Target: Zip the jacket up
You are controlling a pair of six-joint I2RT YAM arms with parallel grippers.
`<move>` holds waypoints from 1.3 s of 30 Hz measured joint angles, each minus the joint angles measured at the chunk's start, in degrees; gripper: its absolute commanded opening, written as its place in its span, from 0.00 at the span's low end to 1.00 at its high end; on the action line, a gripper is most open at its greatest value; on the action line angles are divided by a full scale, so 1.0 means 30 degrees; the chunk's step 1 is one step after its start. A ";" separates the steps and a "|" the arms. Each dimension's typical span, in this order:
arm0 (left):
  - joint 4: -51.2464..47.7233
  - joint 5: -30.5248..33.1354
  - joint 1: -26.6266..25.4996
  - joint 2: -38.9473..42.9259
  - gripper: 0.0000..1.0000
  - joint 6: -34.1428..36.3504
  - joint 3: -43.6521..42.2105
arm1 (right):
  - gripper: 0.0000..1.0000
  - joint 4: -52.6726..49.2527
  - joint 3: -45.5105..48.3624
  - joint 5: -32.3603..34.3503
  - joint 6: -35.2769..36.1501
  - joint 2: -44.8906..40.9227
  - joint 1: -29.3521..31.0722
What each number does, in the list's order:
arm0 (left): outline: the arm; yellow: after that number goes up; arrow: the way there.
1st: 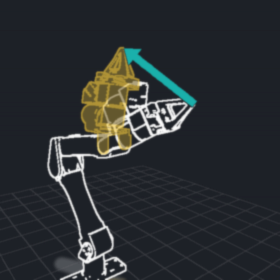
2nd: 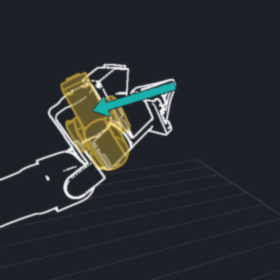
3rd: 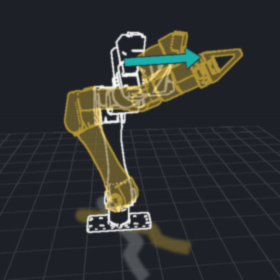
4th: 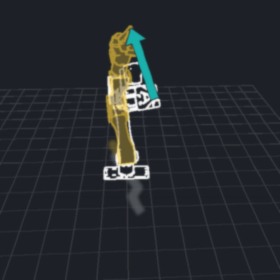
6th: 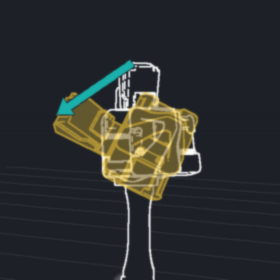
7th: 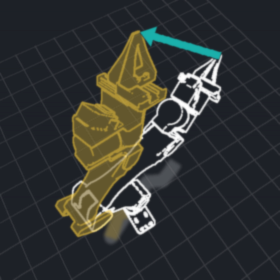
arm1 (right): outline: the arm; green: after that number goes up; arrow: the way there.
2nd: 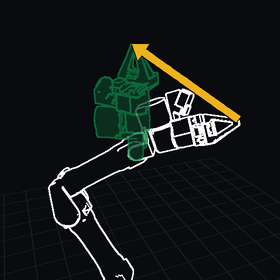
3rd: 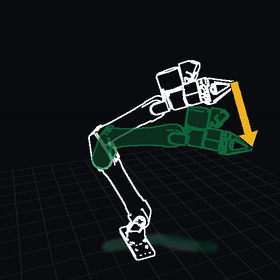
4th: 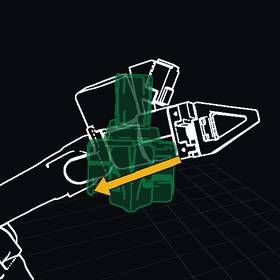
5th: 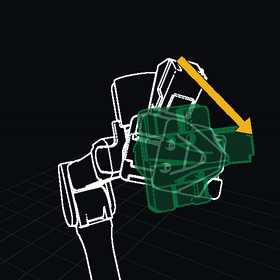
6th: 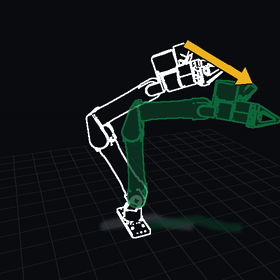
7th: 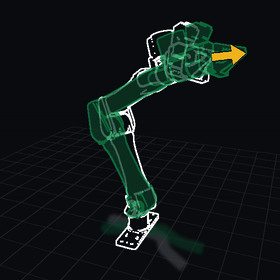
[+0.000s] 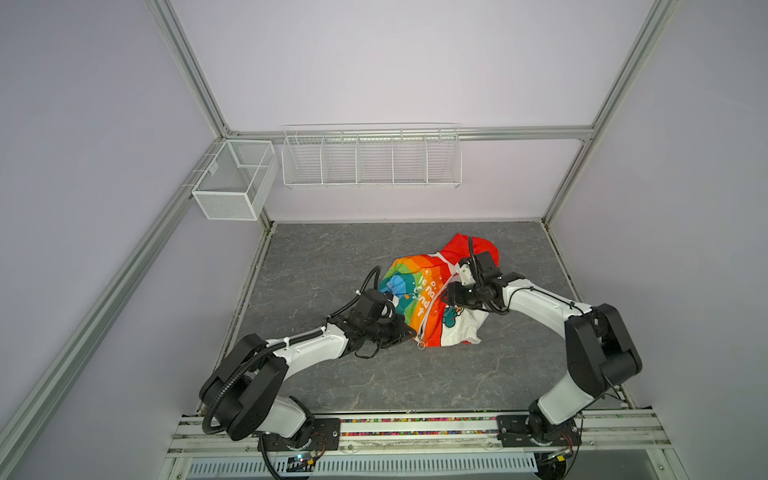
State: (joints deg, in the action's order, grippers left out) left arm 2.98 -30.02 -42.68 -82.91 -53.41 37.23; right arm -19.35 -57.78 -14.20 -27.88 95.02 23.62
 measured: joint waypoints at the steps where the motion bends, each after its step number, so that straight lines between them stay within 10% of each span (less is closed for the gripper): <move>1: 0.0131 0.0022 0.0015 0.0000 0.00 -0.0044 -0.0189 | 0.52 0.0160 0.0219 0.0007 -0.0124 0.0182 0.0000; 18: 0.2302 0.0066 0.0102 0.0015 0.00 -0.1056 -0.1384 | 0.65 0.1158 0.0911 0.0204 -0.0707 -0.1734 0.0284; 39: 0.3111 -0.0095 0.0102 0.0648 0.00 -0.1479 -0.1887 | 0.37 -0.0415 0.2732 0.2106 0.0080 -0.5756 0.9143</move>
State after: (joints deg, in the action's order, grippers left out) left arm 12.32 -30.30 -42.37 -80.97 -57.84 31.57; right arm -20.60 -49.58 -7.88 -27.64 77.76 51.05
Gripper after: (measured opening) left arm 0.047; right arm 0.369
